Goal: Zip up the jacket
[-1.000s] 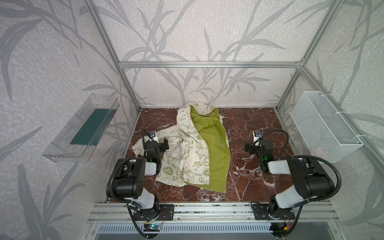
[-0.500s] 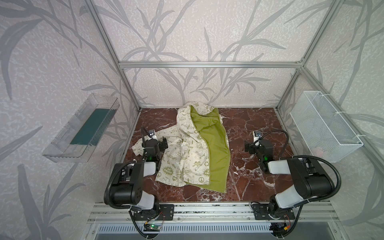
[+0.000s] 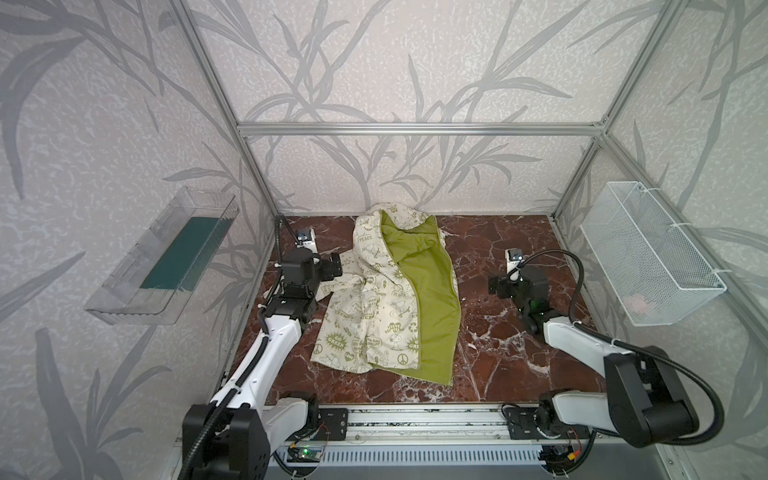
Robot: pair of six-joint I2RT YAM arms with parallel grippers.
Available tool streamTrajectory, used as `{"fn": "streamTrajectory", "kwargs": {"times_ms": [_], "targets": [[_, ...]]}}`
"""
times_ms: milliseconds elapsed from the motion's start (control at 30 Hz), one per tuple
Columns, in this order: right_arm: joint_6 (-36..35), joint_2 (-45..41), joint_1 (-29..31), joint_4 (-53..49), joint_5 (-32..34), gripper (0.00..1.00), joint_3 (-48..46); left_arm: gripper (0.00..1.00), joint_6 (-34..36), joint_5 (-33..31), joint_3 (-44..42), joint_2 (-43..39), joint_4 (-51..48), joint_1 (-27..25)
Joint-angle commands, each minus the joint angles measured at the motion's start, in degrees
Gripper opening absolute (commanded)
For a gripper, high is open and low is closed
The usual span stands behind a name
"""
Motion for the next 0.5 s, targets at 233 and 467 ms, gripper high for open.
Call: {"fn": "streamTrajectory", "kwargs": {"times_ms": [233, 467], "targets": [[18.0, -7.8, 16.3, -38.3, 1.7, 0.99, 12.2, 0.89, -15.5, 9.2, -5.3, -2.6, -22.9, -10.5], [35.5, -3.2, 29.2, -41.1, -15.1, 0.99, 14.3, 0.86, -22.7, 13.2, -10.0, -5.0, -25.7, -15.4]]}}
